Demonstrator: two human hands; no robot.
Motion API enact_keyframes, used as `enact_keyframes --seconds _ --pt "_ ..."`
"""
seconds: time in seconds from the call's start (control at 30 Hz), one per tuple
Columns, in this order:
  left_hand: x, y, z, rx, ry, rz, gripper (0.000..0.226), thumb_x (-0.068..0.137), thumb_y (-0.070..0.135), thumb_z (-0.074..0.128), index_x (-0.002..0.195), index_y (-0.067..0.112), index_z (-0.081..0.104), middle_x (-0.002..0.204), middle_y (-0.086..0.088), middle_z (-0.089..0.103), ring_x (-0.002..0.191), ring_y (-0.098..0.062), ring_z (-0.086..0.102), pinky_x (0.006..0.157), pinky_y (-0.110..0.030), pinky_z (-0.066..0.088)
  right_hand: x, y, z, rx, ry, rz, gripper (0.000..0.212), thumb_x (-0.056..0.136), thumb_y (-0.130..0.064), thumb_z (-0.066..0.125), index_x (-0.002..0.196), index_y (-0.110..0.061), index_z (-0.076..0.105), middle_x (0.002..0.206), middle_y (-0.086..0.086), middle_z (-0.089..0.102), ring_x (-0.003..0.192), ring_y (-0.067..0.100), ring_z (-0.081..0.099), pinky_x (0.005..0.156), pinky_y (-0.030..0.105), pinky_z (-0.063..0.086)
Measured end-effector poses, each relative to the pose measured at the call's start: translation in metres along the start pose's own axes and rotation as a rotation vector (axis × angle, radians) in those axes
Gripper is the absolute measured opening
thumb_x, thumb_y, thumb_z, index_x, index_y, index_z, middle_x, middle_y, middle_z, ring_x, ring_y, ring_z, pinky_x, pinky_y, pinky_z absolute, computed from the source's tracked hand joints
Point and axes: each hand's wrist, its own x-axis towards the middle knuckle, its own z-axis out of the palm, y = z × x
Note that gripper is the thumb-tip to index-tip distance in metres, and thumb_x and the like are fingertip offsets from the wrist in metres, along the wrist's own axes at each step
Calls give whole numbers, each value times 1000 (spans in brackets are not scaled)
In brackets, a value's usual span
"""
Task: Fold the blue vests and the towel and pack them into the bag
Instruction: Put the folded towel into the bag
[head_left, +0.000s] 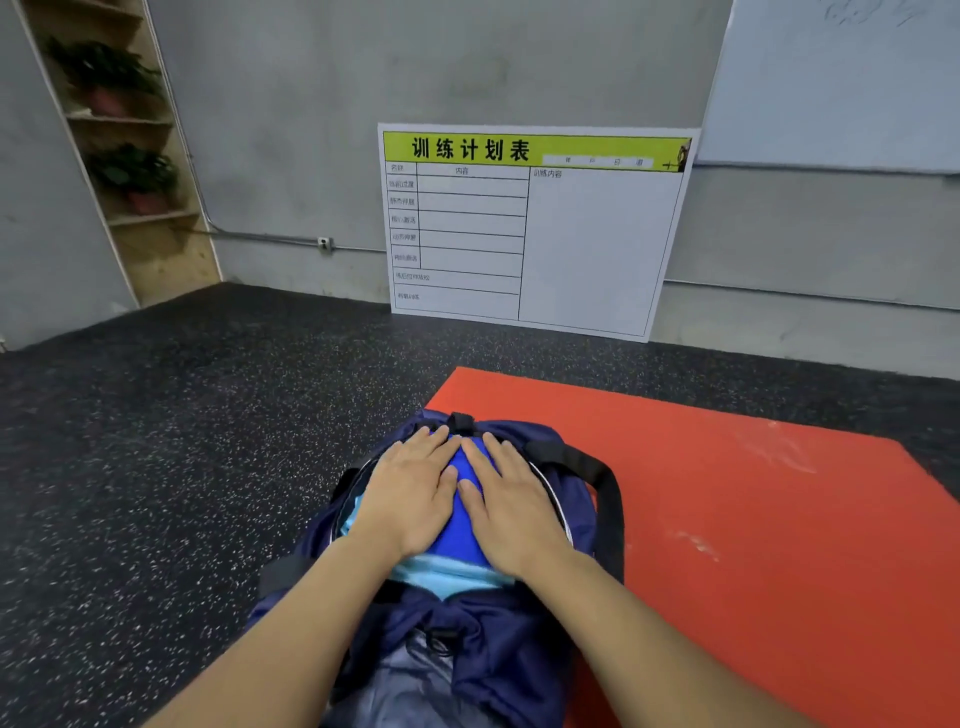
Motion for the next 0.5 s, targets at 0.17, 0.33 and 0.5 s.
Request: enact_keyframes --seconds 0.17,0.33,0.5 --pt "-7 59 -46 -7 127 97 75 89 53 18 152 24 46 160 4 39 152 -18 26 125 -40 17 -35 24 -75 78 106 -38 59 106 -46 33 162 -28 23 170 1 15 157 20 9 128 34 9" --pt "-22 157 -57 -93 121 245 74 89 56 25 153 25 44 159 5 40 152 -17 26 124 -40 21 -116 76 -150 13 156 66 66 100 -54 26 161 -28 27 169 3 19 157 21 14 126 28 5" --pt "-44 282 -42 -234 69 411 74 89 57 29 152 21 45 158 2 42 150 -18 32 124 -35 22 -227 132 -216 -33 233 182 66 101 -52 31 160 -23 30 168 5 22 156 23 18 127 33 11"
